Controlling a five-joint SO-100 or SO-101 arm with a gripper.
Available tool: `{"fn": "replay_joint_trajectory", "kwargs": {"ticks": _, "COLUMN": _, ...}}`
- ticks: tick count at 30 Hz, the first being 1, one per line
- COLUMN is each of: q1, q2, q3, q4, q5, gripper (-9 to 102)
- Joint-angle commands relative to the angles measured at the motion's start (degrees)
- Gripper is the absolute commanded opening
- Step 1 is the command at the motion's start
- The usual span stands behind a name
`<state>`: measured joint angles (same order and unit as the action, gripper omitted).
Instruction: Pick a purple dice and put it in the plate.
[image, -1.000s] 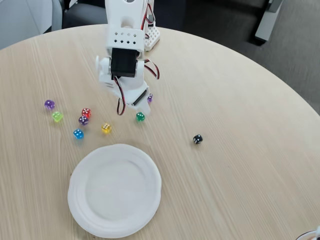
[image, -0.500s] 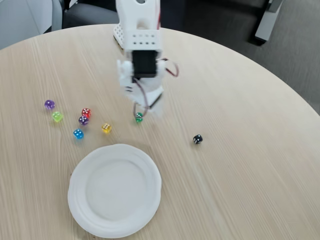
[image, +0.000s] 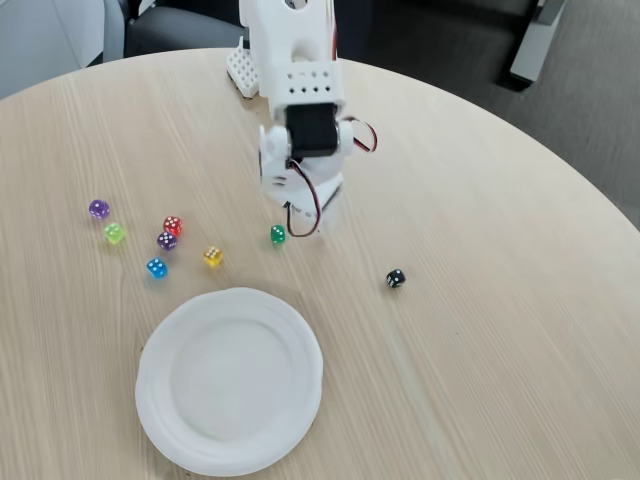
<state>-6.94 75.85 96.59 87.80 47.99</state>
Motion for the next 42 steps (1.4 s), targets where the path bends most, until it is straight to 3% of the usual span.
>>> {"fn": "replay_joint_trajectory", "kwargs": {"ticks": 1, "q1": 0.6, "q2": -1.1, "q3": -1.1, "q4": -0.3, "q5": 0.6, "gripper": 23}}
{"fn": "replay_joint_trajectory", "kwargs": {"ticks": 20, "q1": 0.6, "q2": -3.3, "q3": -0.3, "q4": 0.5, "q5": -0.4, "gripper": 20}}
{"fn": "replay_joint_trajectory", "kwargs": {"ticks": 30, "q1": 0.6, "q2": -3.3, "q3": 6.3, "q4": 4.0, "q5": -2.8, "gripper": 9}}
{"fn": "replay_joint_trajectory", "kwargs": {"ticks": 42, "q1": 0.7, "q2": -3.3, "q3": 8.1, "q4": 4.0, "q5": -3.6, "gripper": 9}}
